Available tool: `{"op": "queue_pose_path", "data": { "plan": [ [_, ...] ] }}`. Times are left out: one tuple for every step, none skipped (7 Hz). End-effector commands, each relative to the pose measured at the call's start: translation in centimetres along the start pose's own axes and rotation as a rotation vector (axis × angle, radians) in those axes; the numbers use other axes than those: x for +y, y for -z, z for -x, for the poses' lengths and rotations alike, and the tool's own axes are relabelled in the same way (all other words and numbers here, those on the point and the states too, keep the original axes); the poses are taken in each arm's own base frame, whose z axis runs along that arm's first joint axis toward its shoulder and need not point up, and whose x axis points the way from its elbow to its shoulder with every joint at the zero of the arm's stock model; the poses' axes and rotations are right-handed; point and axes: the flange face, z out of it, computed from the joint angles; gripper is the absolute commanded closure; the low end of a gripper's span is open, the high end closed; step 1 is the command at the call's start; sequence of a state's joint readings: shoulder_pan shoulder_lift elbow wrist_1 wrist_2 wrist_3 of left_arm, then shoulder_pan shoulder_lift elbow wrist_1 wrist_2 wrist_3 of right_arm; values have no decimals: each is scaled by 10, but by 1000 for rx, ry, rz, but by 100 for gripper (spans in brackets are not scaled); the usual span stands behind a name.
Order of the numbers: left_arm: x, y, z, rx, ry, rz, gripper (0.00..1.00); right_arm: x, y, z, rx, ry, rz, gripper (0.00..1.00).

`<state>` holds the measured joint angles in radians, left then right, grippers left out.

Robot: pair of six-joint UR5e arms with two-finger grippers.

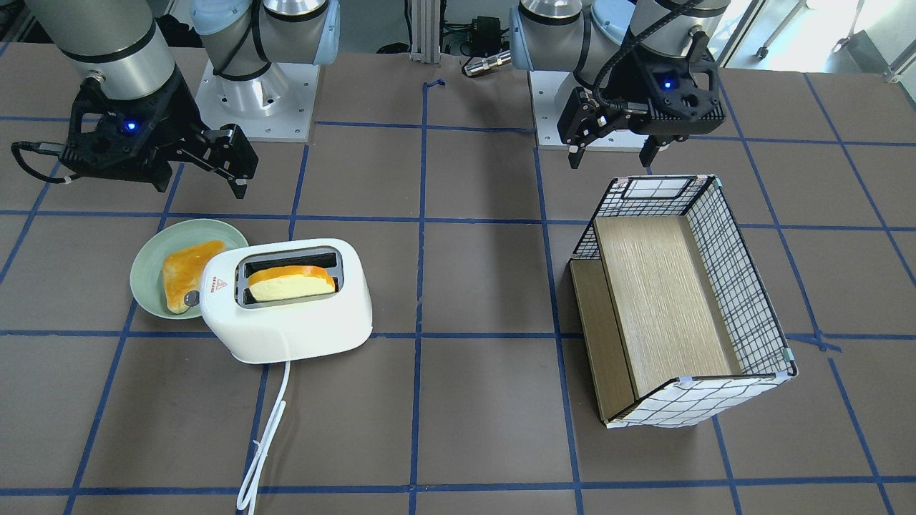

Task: Press toaster with right arm
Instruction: 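Move the right gripper down beside the toaster's lever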

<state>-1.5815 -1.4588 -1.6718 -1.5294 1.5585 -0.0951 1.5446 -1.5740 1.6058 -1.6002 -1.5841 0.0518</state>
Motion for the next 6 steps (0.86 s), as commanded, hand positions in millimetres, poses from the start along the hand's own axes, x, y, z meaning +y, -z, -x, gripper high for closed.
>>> {"op": "queue_pose_path", "data": {
  "plan": [
    [0,0,0,-2,0,0,0,-12,-1,-31,-27,39,-10,1],
    [0,0,0,-2,0,0,0,-22,-5,-75,-52,97,-19,7],
    [0,1,0,-1,0,-1,0,-30,-12,-110,-89,92,-14,33],
    [0,0,0,-2,0,0,0,-38,-23,-121,-134,80,-5,63],
    [0,1,0,-1,0,-1,0,-43,-33,-121,-151,83,9,90],
    [0,1,0,-1,0,-1,0,-49,-47,-120,-182,88,28,100]
  ]
}}
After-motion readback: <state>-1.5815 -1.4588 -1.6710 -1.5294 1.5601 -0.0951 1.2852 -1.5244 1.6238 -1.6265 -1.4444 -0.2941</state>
